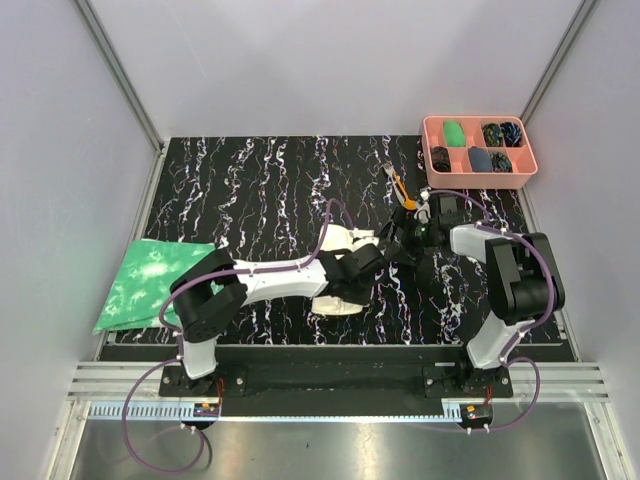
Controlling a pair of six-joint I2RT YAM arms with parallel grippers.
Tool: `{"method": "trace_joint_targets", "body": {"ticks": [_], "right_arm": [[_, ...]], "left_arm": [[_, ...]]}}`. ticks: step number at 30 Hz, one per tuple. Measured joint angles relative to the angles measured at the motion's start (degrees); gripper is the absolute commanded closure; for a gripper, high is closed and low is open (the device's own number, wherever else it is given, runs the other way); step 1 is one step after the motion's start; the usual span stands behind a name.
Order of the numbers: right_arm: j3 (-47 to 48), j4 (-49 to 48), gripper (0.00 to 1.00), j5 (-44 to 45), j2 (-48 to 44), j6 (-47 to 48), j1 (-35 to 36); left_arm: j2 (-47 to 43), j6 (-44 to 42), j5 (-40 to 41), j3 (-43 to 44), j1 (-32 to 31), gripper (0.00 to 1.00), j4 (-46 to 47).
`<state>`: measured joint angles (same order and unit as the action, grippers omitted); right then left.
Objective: Fold the napkin into a case and place the utensils inside
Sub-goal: Pass from the left arm to the right
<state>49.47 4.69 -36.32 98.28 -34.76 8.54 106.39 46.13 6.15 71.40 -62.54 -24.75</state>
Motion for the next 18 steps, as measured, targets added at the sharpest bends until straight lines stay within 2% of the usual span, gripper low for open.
{"method": "trace_joint_targets", "body": {"ticks": [9,18], "right_arm": [[0.0,-4.5,0.13,-1.95,2.93,-1.38,1.46],[0.0,-9.27,0.14,-4.76,5.4,-2.6,2.62]], "left_arm": [[-3.93,0.02,-2.1,-2.16,1.09,1.0,0.96],[-5.66,0.07,-3.3,-2.56,1.33,1.0,0.98]]}}
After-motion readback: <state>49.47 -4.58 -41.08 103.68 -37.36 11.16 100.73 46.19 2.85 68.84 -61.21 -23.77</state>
